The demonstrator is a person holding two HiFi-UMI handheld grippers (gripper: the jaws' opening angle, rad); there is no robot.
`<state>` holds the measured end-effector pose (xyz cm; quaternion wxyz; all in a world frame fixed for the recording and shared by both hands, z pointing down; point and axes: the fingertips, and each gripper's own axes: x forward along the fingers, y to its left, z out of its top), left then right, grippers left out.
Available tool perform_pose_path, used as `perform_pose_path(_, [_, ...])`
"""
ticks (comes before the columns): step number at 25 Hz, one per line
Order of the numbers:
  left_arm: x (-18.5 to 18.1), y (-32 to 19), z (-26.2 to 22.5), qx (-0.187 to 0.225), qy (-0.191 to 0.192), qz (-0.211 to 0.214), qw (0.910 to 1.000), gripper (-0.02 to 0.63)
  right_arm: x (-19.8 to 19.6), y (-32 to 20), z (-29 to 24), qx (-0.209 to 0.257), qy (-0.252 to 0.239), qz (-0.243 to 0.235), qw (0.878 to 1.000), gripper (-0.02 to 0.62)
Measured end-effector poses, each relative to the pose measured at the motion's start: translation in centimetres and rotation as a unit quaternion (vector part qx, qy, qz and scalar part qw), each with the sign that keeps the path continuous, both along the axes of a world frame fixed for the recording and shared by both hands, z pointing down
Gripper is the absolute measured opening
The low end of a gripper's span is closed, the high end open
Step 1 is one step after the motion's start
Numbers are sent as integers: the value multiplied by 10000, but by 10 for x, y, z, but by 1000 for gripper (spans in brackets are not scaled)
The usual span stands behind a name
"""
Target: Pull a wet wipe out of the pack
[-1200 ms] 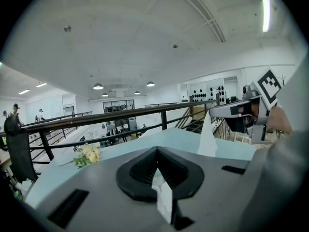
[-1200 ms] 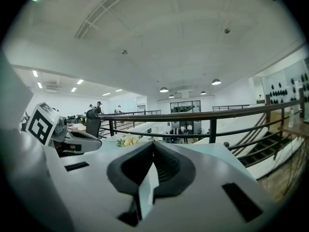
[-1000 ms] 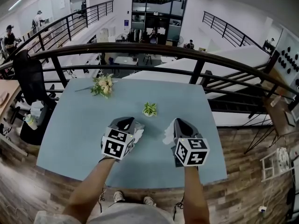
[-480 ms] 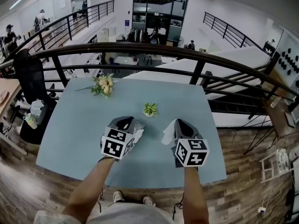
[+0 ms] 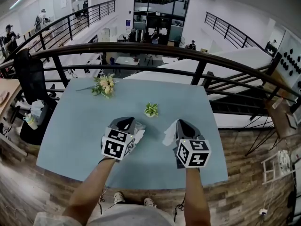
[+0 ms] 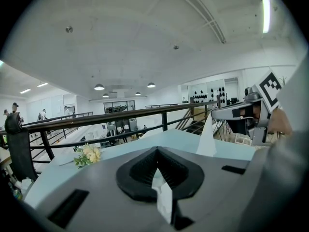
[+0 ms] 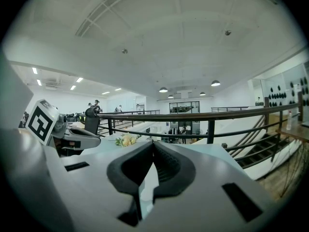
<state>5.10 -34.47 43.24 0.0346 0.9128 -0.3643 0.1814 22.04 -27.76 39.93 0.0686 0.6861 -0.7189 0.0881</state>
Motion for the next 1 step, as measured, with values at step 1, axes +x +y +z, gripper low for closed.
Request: perform_pose_path(1, [0,0,0,1,0,2,10000,-7,0,0,0,-2,2,-2,10000,5])
